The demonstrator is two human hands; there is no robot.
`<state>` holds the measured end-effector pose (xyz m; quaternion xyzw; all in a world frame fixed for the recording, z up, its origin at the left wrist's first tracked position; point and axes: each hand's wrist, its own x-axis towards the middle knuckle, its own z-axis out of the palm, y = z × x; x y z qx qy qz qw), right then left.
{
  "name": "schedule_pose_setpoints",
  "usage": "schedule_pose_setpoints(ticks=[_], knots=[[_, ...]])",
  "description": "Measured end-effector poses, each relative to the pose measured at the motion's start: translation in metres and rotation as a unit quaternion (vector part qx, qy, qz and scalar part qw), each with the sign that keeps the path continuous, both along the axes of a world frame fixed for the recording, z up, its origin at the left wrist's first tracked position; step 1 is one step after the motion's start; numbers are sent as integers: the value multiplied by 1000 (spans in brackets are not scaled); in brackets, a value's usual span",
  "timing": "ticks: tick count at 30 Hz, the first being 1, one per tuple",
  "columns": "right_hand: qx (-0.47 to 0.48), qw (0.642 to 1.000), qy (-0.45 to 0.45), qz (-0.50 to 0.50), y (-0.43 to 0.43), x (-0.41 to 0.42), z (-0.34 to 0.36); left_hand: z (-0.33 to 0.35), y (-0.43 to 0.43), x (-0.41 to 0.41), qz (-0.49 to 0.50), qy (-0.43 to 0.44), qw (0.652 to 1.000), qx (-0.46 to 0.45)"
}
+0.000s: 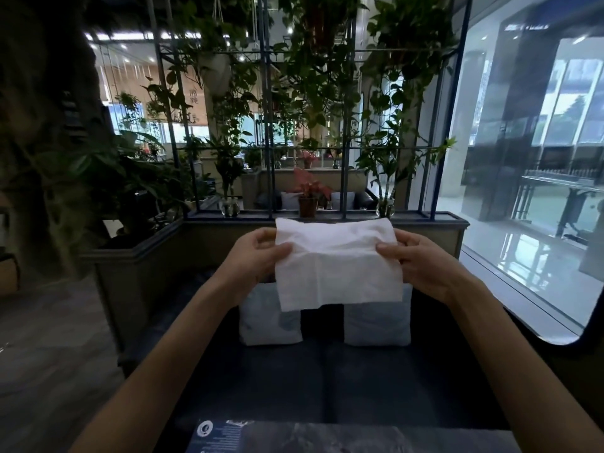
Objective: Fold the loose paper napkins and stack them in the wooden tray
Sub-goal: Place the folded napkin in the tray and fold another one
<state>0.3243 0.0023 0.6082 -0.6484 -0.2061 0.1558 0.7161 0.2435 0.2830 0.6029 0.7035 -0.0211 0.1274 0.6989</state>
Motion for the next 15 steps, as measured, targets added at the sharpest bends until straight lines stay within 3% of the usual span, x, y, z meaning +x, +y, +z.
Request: schedule_pose_setpoints(ticks=[4,10,15], knots=[[3,999,-9,-36,-3,-3,12,17,-1,-3,-34,-46,998,33],[-10,998,-51,-47,-12,-17,31,34,-3,-4,-4,-98,992,78],[-15,995,-70,-67,-19,-21,40,42,-6,-9,19,-126,990,57]])
